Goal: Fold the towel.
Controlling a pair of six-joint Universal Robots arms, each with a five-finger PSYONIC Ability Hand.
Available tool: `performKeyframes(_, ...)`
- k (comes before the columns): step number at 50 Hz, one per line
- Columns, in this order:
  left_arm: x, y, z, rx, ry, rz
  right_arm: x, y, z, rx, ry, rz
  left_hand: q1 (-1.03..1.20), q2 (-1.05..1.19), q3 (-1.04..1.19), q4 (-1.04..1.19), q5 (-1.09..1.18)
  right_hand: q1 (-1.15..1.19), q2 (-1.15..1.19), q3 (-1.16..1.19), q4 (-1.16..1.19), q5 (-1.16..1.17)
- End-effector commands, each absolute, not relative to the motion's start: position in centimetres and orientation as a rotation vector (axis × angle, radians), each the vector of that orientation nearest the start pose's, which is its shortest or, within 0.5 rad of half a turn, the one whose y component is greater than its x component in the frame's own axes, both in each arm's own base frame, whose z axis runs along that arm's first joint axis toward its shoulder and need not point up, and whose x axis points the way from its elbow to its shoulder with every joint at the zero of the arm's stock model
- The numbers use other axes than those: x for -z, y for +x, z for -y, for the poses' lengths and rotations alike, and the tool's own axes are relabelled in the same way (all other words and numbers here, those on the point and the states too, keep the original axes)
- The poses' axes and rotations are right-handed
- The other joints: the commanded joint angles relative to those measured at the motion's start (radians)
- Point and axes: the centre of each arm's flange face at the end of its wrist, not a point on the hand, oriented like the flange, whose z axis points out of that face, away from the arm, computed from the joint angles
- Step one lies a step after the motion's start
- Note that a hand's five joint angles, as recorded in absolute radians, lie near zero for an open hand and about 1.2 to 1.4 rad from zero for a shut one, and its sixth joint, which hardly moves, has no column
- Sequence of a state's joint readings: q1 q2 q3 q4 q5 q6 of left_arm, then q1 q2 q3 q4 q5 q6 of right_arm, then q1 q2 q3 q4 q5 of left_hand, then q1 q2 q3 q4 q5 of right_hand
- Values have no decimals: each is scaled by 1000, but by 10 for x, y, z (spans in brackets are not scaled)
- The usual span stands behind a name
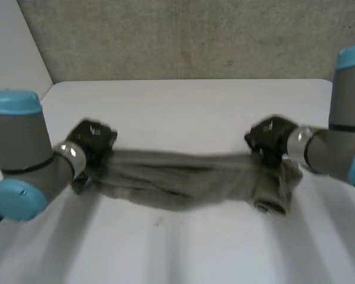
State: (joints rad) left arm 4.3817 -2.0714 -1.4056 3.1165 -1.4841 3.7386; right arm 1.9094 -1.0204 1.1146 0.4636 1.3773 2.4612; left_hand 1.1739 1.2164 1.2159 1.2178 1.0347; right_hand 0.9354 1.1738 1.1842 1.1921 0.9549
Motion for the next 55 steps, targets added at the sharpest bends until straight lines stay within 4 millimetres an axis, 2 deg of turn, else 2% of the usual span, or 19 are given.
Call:
performKeyframes(1,-274,-275,374,2378,887,-1576,-324,277,370,2455,-826,-1900,222,180,180,178,187,461,222,212,204,267)
performKeyframes(2,-274,-275,374,2380,886,-1574,-325,277,370,2457,-824,-1898,222,180,180,178,187,461,222,212,204,267)
performKeyframes(4,-328,-275,375,2619,696,-1245,-374,271,369,2718,-589,-1622,222,180,180,178,187,461,222,212,204,267)
performKeyframes(5,-328,-275,375,2620,695,-1244,-375,271,369,2719,-588,-1621,222,180,180,178,187,461,222,212,204,267)
performKeyframes(6,-355,-271,371,2709,611,-1106,-385,270,364,2760,-562,-1563,222,180,180,178,187,461,222,212,204,267)
performKeyframes(8,-367,-270,365,2752,570,-1061,-388,269,361,2762,-565,-1556,222,180,180,178,187,461,222,212,204,267)
performKeyframes(11,-371,-267,359,2755,568,-1109,-380,270,359,2714,-615,-1609,222,180,180,178,187,461,222,212,204,267)
performKeyframes(15,-351,-267,357,2691,629,-1255,-348,274,355,2522,-768,-1774,222,180,180,178,187,461,222,212,204,267)
performKeyframes(17,-321,-265,356,2598,697,-1415,-333,277,355,2445,-828,-1827,222,180,180,178,187,461,222,212,204,267)
performKeyframes(18,-321,-265,356,2597,697,-1415,-332,277,355,2444,-829,-1828,222,180,180,178,187,461,222,212,204,267)
performKeyframes(20,-281,-266,350,2488,787,-1576,-302,280,356,2321,-918,-1928,222,180,180,178,187,461,222,212,204,267)
performKeyframes(23,-258,-267,348,2428,830,-1655,-284,281,356,2258,-961,-1979,222,180,180,178,187,461,222,212,204,267)
performKeyframes(25,-215,-267,342,2304,907,-1789,-246,281,354,2118,-1033,-2094,222,180,180,178,187,461,222,212,204,267)
performKeyframes(26,-215,-267,342,2303,908,-1789,-246,281,354,2118,-1033,-2095,222,180,180,178,187,461,222,212,204,267)
performKeyframes(28,-180,-264,332,2162,999,-1885,-205,279,349,1957,-1107,-2215,222,180,180,178,187,461,222,212,204,267)
performKeyframes(33,-148,-260,312,1967,1138,-1968,-161,274,337,1754,-1221,-2348,222,180,180,178,187,461,222,212,204,267)
performKeyframes(40,-129,-261,287,1845,1252,-2031,-146,260,319,1570,-1289,-2455,222,180,180,178,187,461,222,212,204,267)
performKeyframes(43,-129,-261,283,1839,1262,-2034,-153,255,308,1524,-1282,-2467,-87,-129,-129,-131,-122,461,222,212,204,267)
performKeyframes(55,-127,-242,298,1799,1179,-2053,-169,234,293,1520,-1232,-2461,-478,-521,-520,-522,-514,461,222,212,204,267)
